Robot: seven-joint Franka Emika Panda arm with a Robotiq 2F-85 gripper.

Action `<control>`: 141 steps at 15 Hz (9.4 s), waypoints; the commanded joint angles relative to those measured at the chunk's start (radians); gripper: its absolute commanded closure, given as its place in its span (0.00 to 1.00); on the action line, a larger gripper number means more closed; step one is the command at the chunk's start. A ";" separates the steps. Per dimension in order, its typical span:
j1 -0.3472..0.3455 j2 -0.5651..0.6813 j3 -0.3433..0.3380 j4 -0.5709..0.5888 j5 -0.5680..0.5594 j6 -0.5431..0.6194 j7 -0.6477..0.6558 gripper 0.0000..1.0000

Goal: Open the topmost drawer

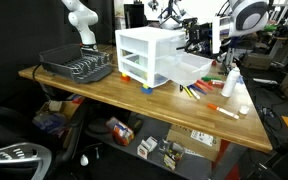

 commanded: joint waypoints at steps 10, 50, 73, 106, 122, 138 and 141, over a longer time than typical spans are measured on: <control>-0.059 -0.015 0.160 0.065 -0.050 0.455 -0.103 0.20; -0.116 -0.225 0.178 -0.256 0.182 0.277 -0.275 0.95; -0.184 -0.283 0.170 -0.316 -0.228 0.212 0.069 0.95; -0.201 -0.477 0.184 -0.432 -0.491 0.185 0.250 0.95; -0.224 -0.483 0.180 -0.497 -0.455 0.085 0.301 0.95; -0.247 -0.545 0.175 -0.575 -0.464 0.069 0.331 0.95; -0.253 -0.571 0.175 -0.601 -0.460 0.079 0.332 0.95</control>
